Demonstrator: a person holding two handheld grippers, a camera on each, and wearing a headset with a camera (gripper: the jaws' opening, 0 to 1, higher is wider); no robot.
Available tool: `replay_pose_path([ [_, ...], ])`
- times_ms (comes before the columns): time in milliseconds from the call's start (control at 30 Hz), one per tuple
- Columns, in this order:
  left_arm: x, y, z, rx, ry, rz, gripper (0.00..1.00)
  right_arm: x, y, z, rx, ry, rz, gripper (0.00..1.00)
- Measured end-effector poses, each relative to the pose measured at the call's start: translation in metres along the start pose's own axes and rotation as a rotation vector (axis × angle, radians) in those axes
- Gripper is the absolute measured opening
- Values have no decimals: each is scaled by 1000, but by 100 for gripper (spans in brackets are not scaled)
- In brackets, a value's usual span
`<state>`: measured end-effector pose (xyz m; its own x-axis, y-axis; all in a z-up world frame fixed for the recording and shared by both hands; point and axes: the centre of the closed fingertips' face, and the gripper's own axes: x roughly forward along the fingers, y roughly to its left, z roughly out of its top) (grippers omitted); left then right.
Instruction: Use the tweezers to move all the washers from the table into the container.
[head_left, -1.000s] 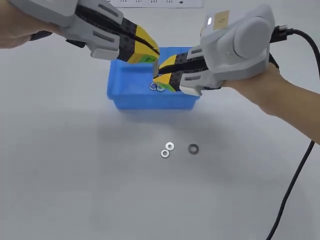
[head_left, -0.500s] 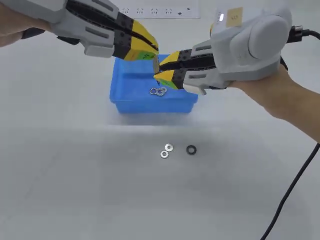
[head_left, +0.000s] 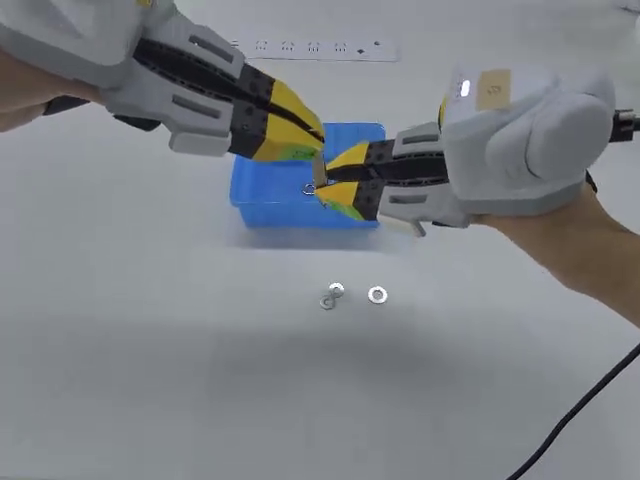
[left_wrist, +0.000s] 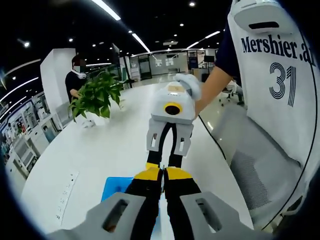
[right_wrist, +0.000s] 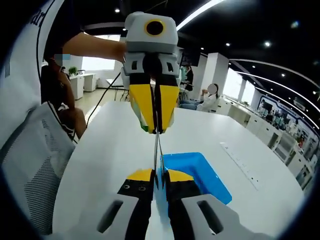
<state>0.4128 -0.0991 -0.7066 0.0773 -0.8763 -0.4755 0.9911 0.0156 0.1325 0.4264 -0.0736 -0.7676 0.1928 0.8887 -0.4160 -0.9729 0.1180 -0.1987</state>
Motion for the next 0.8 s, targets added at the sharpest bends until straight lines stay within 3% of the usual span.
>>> replay_pose_path([
  [200, 6, -24, -1, -22, 0, -21, 6, -5, 26, -5, 15, 10, 18, 10],
  [433, 16, -48, -13, -69, 0, -41, 6, -6, 55, -22, 44, 36, 57, 10],
  [800, 23, -59, -31, -136, 0, -41, 6, 0, 70, -39, 77, 60, 90, 10],
])
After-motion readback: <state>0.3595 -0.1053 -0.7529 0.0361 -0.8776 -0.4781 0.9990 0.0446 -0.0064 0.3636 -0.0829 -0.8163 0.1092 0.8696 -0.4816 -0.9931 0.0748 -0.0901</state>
